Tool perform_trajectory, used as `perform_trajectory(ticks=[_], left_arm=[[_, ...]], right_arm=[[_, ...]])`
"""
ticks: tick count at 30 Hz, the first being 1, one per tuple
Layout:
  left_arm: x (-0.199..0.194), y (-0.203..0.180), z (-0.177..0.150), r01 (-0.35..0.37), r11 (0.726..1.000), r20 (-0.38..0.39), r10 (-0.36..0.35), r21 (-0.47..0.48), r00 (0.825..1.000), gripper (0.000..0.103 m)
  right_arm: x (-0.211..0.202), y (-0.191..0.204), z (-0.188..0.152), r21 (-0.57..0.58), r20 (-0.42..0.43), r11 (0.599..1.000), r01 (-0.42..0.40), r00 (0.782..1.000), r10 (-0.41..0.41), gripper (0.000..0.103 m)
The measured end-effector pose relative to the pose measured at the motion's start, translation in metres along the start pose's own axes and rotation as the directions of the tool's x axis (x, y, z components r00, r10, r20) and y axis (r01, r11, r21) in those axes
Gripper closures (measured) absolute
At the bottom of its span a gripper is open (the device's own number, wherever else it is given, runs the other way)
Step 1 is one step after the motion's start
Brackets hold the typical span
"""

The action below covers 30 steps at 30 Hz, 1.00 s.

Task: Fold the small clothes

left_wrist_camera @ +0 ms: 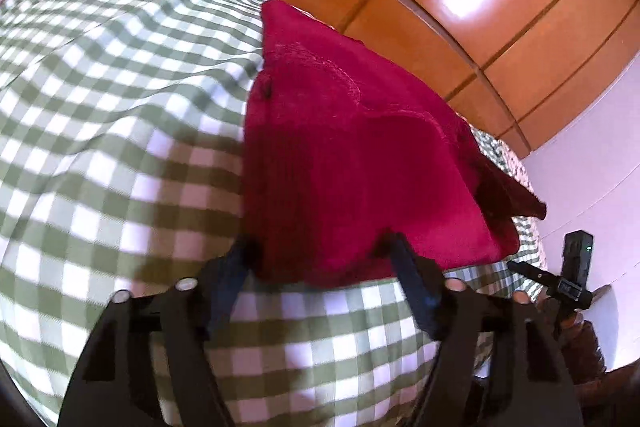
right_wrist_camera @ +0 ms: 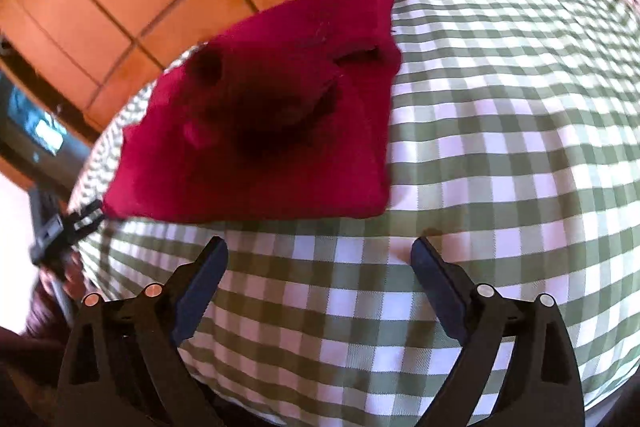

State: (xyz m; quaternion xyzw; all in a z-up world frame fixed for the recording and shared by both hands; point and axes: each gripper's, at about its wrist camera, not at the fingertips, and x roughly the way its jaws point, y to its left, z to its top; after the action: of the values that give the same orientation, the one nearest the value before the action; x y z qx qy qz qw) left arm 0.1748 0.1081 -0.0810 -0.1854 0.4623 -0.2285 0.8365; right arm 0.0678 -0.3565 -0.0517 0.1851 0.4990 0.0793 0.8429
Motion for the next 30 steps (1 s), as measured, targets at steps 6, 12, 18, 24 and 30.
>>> perform_trajectory(ticks=[6,12,18,24,30], left_arm=[[0.012,0.003,0.007,-0.014,0.999,-0.007,0.013,-0.032,1.000,0.064],[-0.011,0.009,-0.003,-0.012,0.999,-0.007,0.012,-0.047,1.000,0.092],[-0.037,-0.002,-0.032,0.033,0.999,-0.051,-0.033,-0.002,0.998,0.093],[-0.058,-0.013,-0.081,0.022,0.999,-0.138,-0.016,0.046,0.990,0.087],[-0.071,-0.006,-0.055,0.009,1.000,-0.035,-0.008,0.016,0.999,0.056]], right_arm=[[0.009,0.013,0.019,-0.089,0.102,0.993,0.078,0.992,-0.069,0.038],[0.016,0.035,0.028,-0.147,0.064,0.979,0.142,0.989,-0.134,0.085],[-0.028,0.031,-0.001,-0.138,0.025,0.987,0.081,0.997,-0.078,0.089],[-0.041,0.019,-0.052,-0.139,-0.101,0.987,0.085,0.990,-0.100,0.088],[-0.051,0.021,-0.030,-0.120,-0.003,0.985,0.124,0.992,-0.125,0.037]])
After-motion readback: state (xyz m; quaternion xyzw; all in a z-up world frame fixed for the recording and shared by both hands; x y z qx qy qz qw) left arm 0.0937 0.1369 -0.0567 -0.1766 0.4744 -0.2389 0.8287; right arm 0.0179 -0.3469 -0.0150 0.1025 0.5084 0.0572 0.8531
